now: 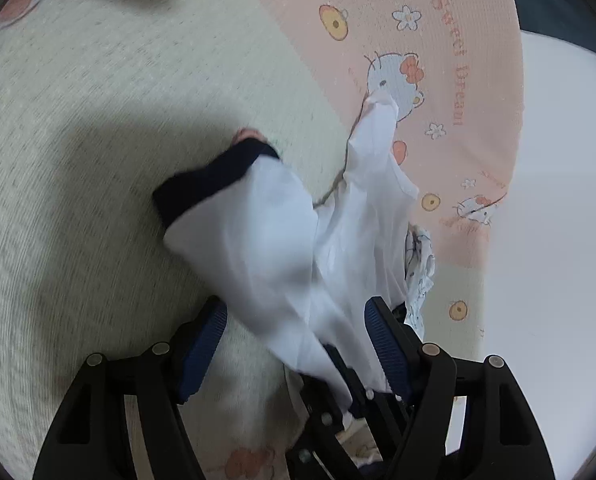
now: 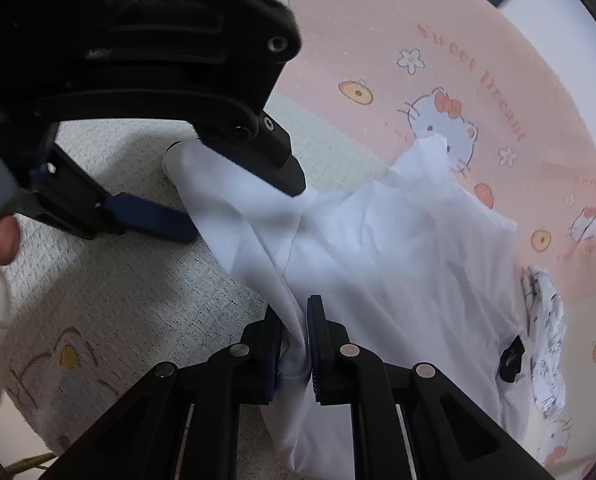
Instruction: Fold clothes
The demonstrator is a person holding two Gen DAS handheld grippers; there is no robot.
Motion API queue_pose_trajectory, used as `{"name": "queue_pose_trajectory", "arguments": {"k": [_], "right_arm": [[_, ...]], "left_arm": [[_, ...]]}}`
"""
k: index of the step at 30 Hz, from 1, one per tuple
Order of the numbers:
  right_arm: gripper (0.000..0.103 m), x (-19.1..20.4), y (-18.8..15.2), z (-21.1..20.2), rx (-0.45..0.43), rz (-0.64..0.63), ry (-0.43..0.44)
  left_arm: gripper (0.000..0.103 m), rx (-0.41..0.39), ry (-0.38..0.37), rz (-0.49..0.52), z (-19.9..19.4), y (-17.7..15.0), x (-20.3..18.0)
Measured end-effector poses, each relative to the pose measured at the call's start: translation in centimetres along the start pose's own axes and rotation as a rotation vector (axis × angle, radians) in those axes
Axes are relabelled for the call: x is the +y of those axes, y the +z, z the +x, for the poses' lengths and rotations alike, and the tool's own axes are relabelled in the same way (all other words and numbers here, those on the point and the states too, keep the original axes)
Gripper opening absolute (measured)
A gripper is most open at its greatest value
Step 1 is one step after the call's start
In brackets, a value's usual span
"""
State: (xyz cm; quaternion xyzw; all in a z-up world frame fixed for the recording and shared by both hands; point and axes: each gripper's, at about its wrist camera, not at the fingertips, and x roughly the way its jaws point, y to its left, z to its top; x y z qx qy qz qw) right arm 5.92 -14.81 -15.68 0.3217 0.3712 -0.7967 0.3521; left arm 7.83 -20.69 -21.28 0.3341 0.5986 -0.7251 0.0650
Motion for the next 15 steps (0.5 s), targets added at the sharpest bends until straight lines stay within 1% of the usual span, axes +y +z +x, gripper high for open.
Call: {"name": "queue_pose_trajectory", "arguments": {"k": [3, 4, 5, 6, 7, 8, 9, 10, 11, 13, 15], "right_arm": [[0.010, 0.0, 0.1, 0.1, 0.016, 0.001, 0.008], [0.010, 0.0, 0.0, 0.2, 0.015, 0.002, 0.010], [0.010, 0.0, 0.0, 0.3, 0.016, -0.002, 0.015], [0.011, 0.0, 0.1, 0.4, 0.018, -0.007, 0.021], [0.012, 0.2, 0.2, 0.5, 0.021, -0.018, 0.019], [0.018, 0.3, 0.2, 0.6, 0.023, -0.030, 0.017], [0.033, 0.6, 0.3, 0.5, 0.016, -0.044, 0.008], [0.040, 0.8, 0.4, 0.4, 0.008, -0.057, -0.001], [0.051, 1.1, 0.5, 0.3, -0.004, -0.066, -0.008], [0.053, 1.7, 0.9, 0.2, -0.019, -0.081, -0.025], [0.053, 2.2, 1.4, 0.3, -0.026, -0.109, -0.038]], "left_arm": [[0.069, -0.042, 0.000, -0.013, 0.1, 0.6, 0.1], [0.061, -0.058, 0.010, -0.015, 0.1, 0.7, 0.1], [0.044, -0.067, 0.042, -0.003, 0.0, 0.7, 0.1], [0.035, -0.074, 0.083, 0.016, 0.0, 0.8, 0.1], [0.020, -0.077, 0.115, 0.037, 0.0, 0.8, 0.2], [0.016, -0.078, 0.126, 0.056, 0.0, 0.7, 0.4], [0.015, -0.080, 0.111, 0.057, -0.2, 0.7, 0.7], [0.015, -0.084, 0.087, 0.050, -0.3, 0.7, 1.2], [0.015, -0.085, 0.064, 0.033, -0.4, 0.7, 1.6], [0.015, -0.085, 0.018, -0.010, -0.5, 0.8, 2.6], [0.011, -0.080, 0.004, -0.019, -0.5, 0.9, 3.0]]}}
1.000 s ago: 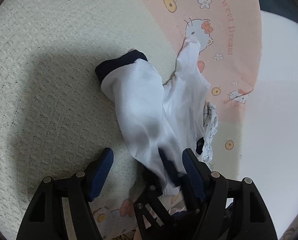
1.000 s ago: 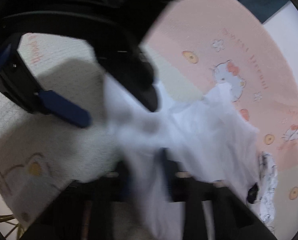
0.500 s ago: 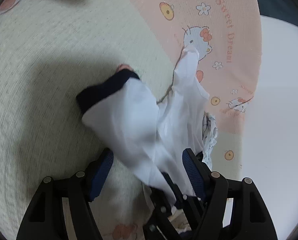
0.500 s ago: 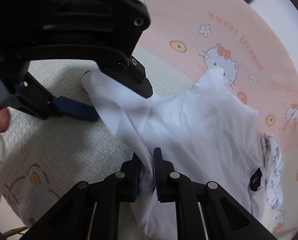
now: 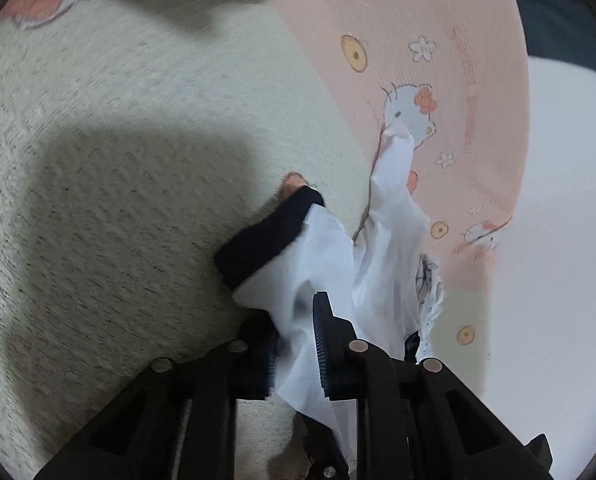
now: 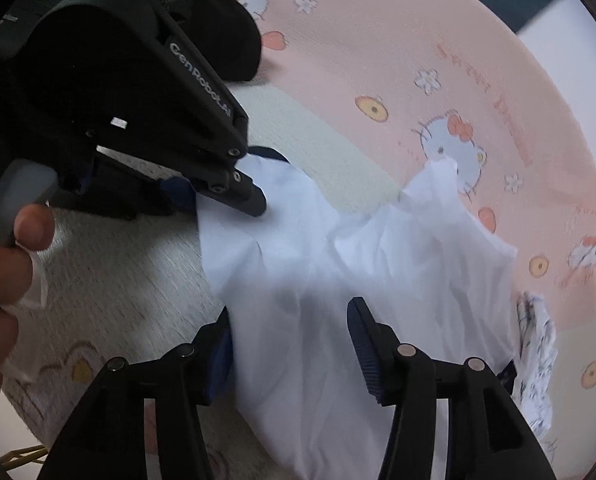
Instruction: Fold clothes
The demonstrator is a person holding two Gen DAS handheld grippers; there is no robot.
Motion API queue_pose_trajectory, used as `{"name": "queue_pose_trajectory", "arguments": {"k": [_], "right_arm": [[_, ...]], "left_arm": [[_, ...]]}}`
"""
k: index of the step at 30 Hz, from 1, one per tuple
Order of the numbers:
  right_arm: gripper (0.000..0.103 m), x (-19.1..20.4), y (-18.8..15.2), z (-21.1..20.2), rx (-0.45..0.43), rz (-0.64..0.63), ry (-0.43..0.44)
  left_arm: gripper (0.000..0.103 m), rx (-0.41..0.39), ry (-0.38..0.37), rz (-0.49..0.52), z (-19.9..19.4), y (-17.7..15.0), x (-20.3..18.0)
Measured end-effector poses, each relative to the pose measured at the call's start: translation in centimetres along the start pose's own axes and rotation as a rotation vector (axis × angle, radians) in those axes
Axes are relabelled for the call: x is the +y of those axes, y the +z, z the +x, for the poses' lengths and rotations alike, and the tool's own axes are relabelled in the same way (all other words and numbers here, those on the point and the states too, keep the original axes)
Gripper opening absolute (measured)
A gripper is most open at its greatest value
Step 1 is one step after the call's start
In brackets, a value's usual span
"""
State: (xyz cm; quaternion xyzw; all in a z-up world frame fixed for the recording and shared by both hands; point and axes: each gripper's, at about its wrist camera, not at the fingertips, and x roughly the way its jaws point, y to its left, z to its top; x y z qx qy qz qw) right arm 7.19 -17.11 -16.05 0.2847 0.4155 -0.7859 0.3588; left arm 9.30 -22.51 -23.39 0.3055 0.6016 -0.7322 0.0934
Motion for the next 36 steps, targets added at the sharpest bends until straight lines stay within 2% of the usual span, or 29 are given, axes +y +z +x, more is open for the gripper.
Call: {"name": "queue_pose_trajectory", "arguments": {"k": [6, 14, 19, 23, 25, 26, 27, 28, 34, 36], "right_arm": [[0.053, 1.2, 1.6, 1.5, 0.025, -0.065, -0.091], [0.052, 2.0, 2.0, 1.5, 0.038, -0.097, -0.114], [0.053, 2.7, 2.2, 1.5, 0.025, -0.139, -0.127], [0.052, 2.8, 2.4, 1.8, 0.022, -0.150, -0.120], [0.042, 2.7, 2.7, 2.0, 0.030, -0.149, -0.097], [0.028, 2.6, 2.8, 2.1, 0.038, -0.149, -0.078], [0.010, 2.6, 2.9, 2.4, 0.055, -0.152, -0.061], [0.003, 2.6, 2.9, 2.6, 0.069, -0.148, -0.045], [0.002, 0.9, 3.3, 1.6, 0.062, -0.073, 0.023], [0.002, 0.4, 3.5, 1.1, 0.058, -0.061, 0.016]], "left_arm": [[0.011, 0.011, -0.018, -0.001, 0.1, 0.2, 0.2], [0.011, 0.008, -0.042, -0.039, 0.0, 0.4, 0.6], [0.008, 0.007, -0.028, 0.024, 0.0, 0.5, -0.2], [0.007, 0.013, -0.061, 0.010, -0.2, 0.7, 0.0], [0.007, 0.019, -0.093, -0.008, -0.3, 0.9, 0.1], [0.007, 0.025, -0.097, -0.011, -0.3, 1.1, 0.2], [0.008, 0.031, -0.101, -0.007, -0.3, 1.2, 0.1], [0.008, 0.038, -0.110, 0.003, -0.2, 1.3, -0.1], [0.007, 0.043, -0.149, 0.057, -0.6, 1.4, -2.2], [0.008, 0.051, -0.185, 0.059, -0.6, 1.3, -2.8]]}}
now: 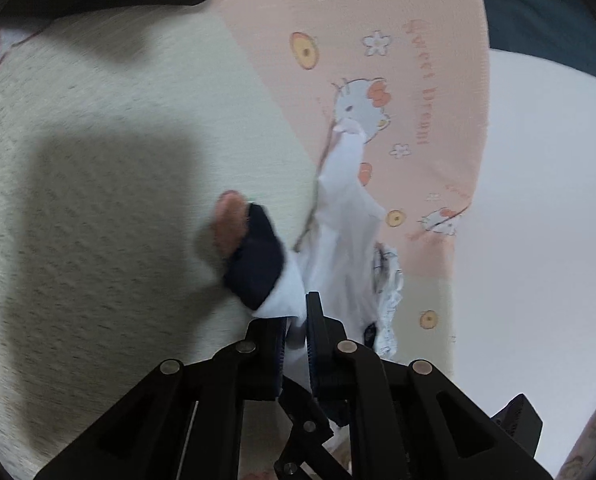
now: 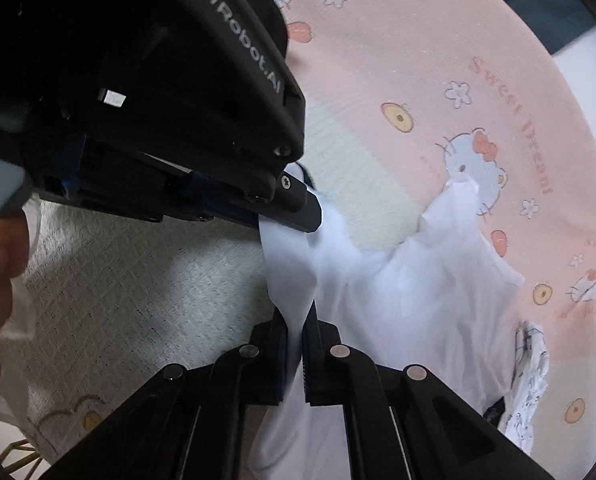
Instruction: Fold clothes
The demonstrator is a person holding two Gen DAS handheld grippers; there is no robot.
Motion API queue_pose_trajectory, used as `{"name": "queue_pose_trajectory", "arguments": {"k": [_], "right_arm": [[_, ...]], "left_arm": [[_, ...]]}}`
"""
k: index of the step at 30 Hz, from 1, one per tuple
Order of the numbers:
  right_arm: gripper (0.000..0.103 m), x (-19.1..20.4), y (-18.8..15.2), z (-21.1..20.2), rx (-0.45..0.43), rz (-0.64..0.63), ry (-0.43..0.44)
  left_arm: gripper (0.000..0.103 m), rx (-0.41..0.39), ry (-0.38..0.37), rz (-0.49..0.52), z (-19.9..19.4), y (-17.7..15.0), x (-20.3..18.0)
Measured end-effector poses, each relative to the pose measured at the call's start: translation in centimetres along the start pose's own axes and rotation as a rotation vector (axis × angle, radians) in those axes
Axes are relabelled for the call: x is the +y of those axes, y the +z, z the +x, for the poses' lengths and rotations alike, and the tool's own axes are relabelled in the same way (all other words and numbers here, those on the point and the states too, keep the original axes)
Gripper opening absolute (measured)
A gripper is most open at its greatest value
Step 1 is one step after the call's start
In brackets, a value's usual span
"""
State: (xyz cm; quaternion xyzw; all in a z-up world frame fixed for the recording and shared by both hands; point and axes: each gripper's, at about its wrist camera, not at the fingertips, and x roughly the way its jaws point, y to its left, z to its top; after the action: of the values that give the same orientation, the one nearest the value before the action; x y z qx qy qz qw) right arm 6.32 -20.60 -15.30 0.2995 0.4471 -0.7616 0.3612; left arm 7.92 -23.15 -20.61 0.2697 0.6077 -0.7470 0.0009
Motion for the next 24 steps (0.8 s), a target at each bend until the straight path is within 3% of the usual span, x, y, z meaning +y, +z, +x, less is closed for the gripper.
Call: {"name": "queue_pose_trajectory", "arguments": {"k": [6, 17, 24], "right_arm": [[0.002, -2.1, -0.7, -1.0, 0.017, 0.090, 0.020], [0.002, -6.8, -3.5, -1.8, 0.077, 0.261, 0.013], [0.002, -8.7, -6.6, -1.2, 0.149, 0.403, 0.091]], "left_arm": [[0.008, 0.045, -0.027, 0.095, 0.9, -0.6, -3.4], [0.008, 0.131, -0.051, 0.137, 3.8, -1.8, -5.9], [0.008, 0.178, -0.045, 0.159, 5.9, -2.6, -6.8]]}}
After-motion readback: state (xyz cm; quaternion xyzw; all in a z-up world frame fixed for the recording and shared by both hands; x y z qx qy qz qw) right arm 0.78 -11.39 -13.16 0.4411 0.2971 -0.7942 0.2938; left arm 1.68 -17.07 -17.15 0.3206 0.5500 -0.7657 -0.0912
